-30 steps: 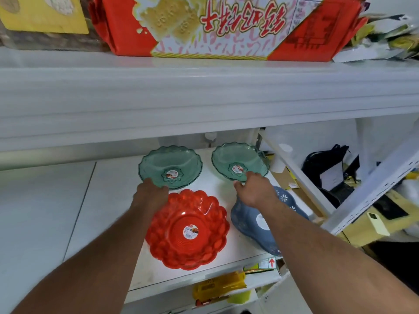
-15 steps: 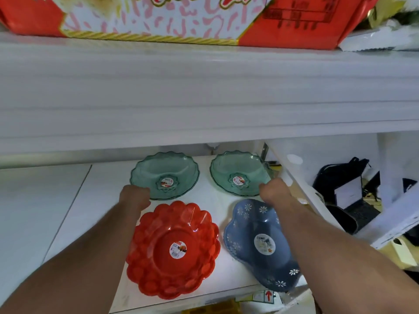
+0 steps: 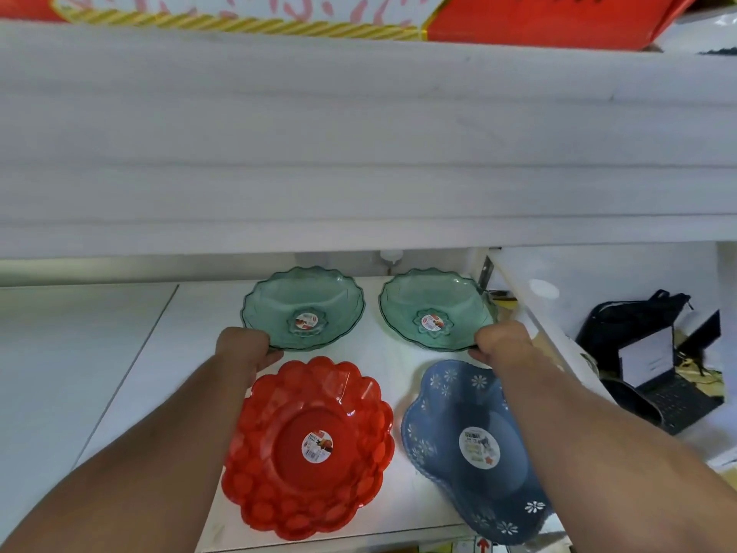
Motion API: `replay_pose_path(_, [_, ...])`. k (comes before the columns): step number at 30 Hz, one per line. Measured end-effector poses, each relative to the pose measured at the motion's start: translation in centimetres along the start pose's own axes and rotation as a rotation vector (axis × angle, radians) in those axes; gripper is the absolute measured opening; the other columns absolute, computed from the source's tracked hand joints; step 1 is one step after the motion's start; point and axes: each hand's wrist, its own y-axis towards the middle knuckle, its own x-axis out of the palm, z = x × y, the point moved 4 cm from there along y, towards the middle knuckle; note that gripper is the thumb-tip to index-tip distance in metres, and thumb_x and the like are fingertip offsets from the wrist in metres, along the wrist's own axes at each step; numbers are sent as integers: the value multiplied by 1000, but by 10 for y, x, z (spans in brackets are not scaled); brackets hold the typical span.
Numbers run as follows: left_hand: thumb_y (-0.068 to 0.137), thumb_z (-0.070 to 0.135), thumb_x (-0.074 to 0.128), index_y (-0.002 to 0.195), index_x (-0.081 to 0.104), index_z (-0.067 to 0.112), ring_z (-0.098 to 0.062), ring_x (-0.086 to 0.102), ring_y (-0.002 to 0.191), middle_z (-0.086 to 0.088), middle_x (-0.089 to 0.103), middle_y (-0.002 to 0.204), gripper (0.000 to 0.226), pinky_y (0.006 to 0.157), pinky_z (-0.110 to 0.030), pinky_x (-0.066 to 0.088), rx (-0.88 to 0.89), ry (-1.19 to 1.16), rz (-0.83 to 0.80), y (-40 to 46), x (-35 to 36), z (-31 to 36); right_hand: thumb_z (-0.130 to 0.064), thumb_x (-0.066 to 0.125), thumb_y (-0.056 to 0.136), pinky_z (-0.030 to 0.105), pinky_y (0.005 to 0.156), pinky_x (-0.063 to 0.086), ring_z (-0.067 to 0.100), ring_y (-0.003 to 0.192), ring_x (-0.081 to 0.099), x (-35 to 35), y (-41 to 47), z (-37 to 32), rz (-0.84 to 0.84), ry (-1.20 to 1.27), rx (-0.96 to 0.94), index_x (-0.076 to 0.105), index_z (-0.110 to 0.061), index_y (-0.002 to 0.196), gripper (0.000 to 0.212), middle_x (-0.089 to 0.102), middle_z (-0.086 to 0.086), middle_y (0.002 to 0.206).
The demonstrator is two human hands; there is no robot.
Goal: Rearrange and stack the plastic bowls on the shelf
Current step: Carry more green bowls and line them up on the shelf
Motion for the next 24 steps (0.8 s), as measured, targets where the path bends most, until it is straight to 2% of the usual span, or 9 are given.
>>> replay_pose_path(4, [85, -16, 56, 88, 63, -4, -28, 69, 69, -23, 67, 91, 14, 65, -39, 62, 18, -34, -7, -3, -5, 3, 12, 53, 88, 25, 30, 49, 40, 103, 65, 4, -23, -16, 88, 112, 52, 59, -6, 115, 33, 61, 15, 109])
replay_pose_path(6, [86, -14, 56, 85, 63, -4, -25, 71, 62, -22, 70, 88, 12, 79, -43, 61, 14, -49, 2, -5, -11, 7, 12, 52, 89, 24, 29, 48, 39, 105, 63, 4, -36, -23, 72, 180, 57, 60, -5, 117, 34, 59, 13, 107])
replay_pose_path(9, [89, -10, 56, 78, 61, -3, -26, 71, 72, -15, 70, 80, 14, 96, -48, 53, 8, -85, 1, -14, -27, 13, 10, 53, 90, 26, 31, 50, 39, 106, 63, 7, -52, -26, 70, 248, 91, 60, -4, 124, 37, 61, 15, 109])
replay_pose_path(13, [91, -9, 54, 76, 59, -1, -25, 67, 72, -16, 68, 82, 17, 97, -43, 53, -8, -135, 34, -28, -59, 16, 5, 56, 87, 25, 37, 53, 30, 78, 70, 16, -76, -22, 97, 255, 102, 57, -5, 125, 39, 67, 12, 99])
replay_pose_path(15, [93, -8, 53, 75, 58, 0, -24, 66, 69, -17, 68, 87, 20, 99, -43, 52, -11, -151, 34, -33, -76, 15, 0, 55, 89, 22, 33, 50, 26, 67, 70, 22, -95, -20, 88, 204, 126, 57, -1, 116, 27, 68, 11, 94])
replay_pose_path(18, [92, -8, 53, 76, 57, 0, -20, 66, 47, -15, 64, 76, 18, 83, -41, 57, -3, -181, 47, -44, -104, 16, 0, 55, 90, 29, 55, 61, 23, 63, 67, 35, -120, -19, 47, 229, 113, 58, 1, 110, 20, 65, 10, 81])
replay_pose_path(20, [90, -7, 56, 78, 57, 0, -17, 63, 37, -16, 64, 75, 15, 67, -37, 58, -1, -218, 73, -50, -124, 15, -1, 56, 89, 27, 47, 59, 22, 64, 68, 46, -134, -16, 22, 268, 114, 59, 0, 110, 21, 66, 11, 85])
replay_pose_path(22, [90, -7, 57, 80, 57, 1, -20, 65, 40, -17, 65, 78, 12, 58, -37, 58, 10, -245, 99, -58, -144, 14, -1, 57, 88, 28, 52, 61, 22, 66, 69, 57, -145, -16, -10, 293, 104, 61, -1, 109, 21, 67, 11, 88])
replay_pose_path(24, [89, -7, 57, 80, 58, 2, -26, 67, 53, -18, 65, 81, 13, 54, -38, 58, 20, -267, 118, -67, -162, 12, 2, 56, 88, 36, 73, 63, 22, 66, 68, 67, -155, -18, -52, 305, 82, 61, 0, 110, 23, 67, 11, 84])
